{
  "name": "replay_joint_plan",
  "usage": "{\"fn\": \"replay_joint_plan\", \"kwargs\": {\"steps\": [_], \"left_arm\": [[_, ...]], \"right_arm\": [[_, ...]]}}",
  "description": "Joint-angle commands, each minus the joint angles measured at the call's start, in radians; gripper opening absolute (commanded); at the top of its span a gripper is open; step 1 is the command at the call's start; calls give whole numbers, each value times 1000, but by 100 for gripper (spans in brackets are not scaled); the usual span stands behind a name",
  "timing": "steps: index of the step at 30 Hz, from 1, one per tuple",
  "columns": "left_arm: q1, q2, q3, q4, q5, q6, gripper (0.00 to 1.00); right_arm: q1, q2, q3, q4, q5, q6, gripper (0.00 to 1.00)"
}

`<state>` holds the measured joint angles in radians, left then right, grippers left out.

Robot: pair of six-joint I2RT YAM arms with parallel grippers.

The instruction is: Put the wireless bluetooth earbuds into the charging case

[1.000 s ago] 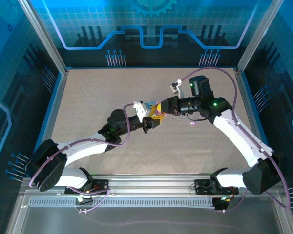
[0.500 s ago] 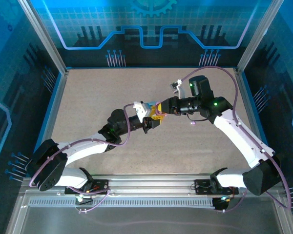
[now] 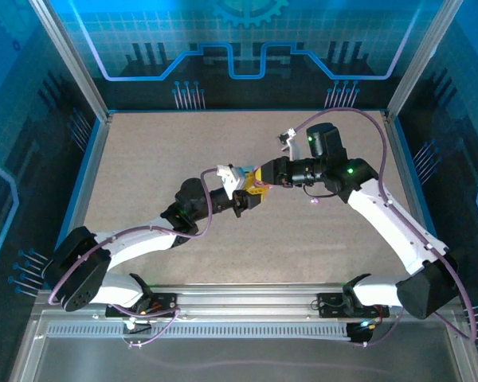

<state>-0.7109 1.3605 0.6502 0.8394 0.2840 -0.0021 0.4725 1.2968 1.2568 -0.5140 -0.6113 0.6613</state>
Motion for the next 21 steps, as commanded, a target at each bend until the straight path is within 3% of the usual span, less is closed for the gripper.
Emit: {"fn": "replay_joint_plan", "kwargs": {"steps": [1, 21], "left_arm": [[-10, -3, 41, 95, 12, -22, 33], [-10, -20, 35, 67, -11, 13, 33]], "right_arm": [[28, 2, -3, 3, 9, 15, 25], [28, -13, 65, -166, 91, -24, 31]]}}
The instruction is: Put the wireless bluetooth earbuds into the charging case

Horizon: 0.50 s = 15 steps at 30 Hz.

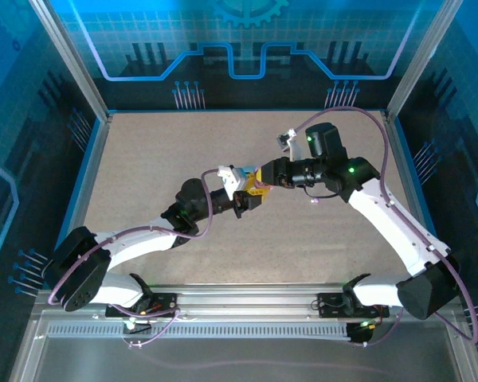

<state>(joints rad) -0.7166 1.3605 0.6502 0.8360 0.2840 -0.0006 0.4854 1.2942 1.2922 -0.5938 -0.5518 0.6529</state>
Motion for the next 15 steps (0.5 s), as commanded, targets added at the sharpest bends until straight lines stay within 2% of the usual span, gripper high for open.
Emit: {"fn": "replay_joint_plan", "kwargs": {"steps": [1, 11, 15], "left_arm": [[-5, -21, 35, 66, -11, 14, 33], [-4, -23, 33, 61, -14, 22, 33], [-5, -24, 32, 60, -17, 27, 33]], "right_arm": [[15, -10, 30, -90, 29, -14, 31], [15, 3, 41, -87, -52, -3, 29], [16, -8, 53, -106, -48, -4, 30]]}}
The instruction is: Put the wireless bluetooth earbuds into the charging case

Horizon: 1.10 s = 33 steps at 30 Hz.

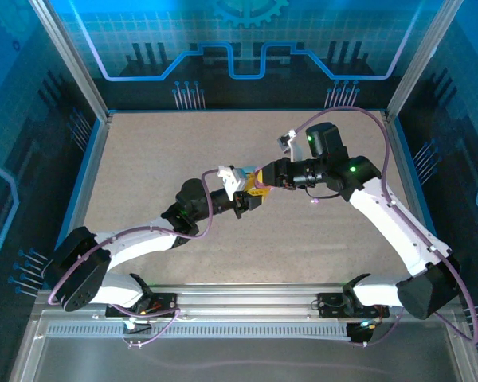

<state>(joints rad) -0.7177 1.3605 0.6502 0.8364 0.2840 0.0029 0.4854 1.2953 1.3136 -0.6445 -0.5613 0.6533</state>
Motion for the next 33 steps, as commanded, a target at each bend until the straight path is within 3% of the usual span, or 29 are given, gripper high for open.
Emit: {"fn": "replay_joint_plan", "kwargs": {"steps": [1, 14, 18, 25, 29, 33], "left_arm": [[-4, -25, 31, 59, -19, 25, 33], [-4, -45, 14, 59, -15, 63, 33], [-4, -62, -1, 54, -18, 82, 33], [-3, -102, -26, 29, -42, 121, 33], [-3, -118, -34, 24, -50, 125, 33], [-2, -123, -34, 19, -55, 128, 33]], "right_arm": [[15, -17, 33, -59, -37, -4, 31], [-8, -121, 9, -24, 14, -10, 33], [-39, -170, 3, -38, 111, -28, 36], [-246, -228, -119, -132, 341, -54, 38], [-412, -139, -254, -115, 266, -74, 39], [-483, 3, -324, -72, 250, -128, 42]]}}
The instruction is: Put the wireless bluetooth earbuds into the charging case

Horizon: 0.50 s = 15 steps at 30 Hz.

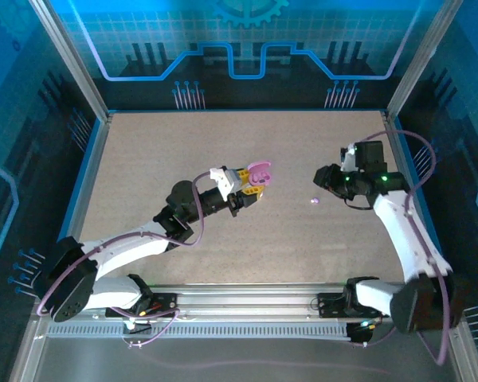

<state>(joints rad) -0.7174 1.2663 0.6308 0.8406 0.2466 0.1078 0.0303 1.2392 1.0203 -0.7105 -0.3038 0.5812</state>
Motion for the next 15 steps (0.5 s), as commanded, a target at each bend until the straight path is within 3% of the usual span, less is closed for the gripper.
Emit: {"fn": "replay_joint_plan", "kwargs": {"steps": [1, 6, 15], "left_arm": [[-3, -28, -14, 14, -17, 21, 33], [-2, -23, -13, 16, -17, 12, 33], [-1, -25, -8, -1, -24, 12, 33]], "right_arm": [[-33, 96, -32, -1, 0, -72, 42], [-42, 258, 15, 5, 78, -124, 42], [-44, 439, 50, 64, 8, -45, 43]]}}
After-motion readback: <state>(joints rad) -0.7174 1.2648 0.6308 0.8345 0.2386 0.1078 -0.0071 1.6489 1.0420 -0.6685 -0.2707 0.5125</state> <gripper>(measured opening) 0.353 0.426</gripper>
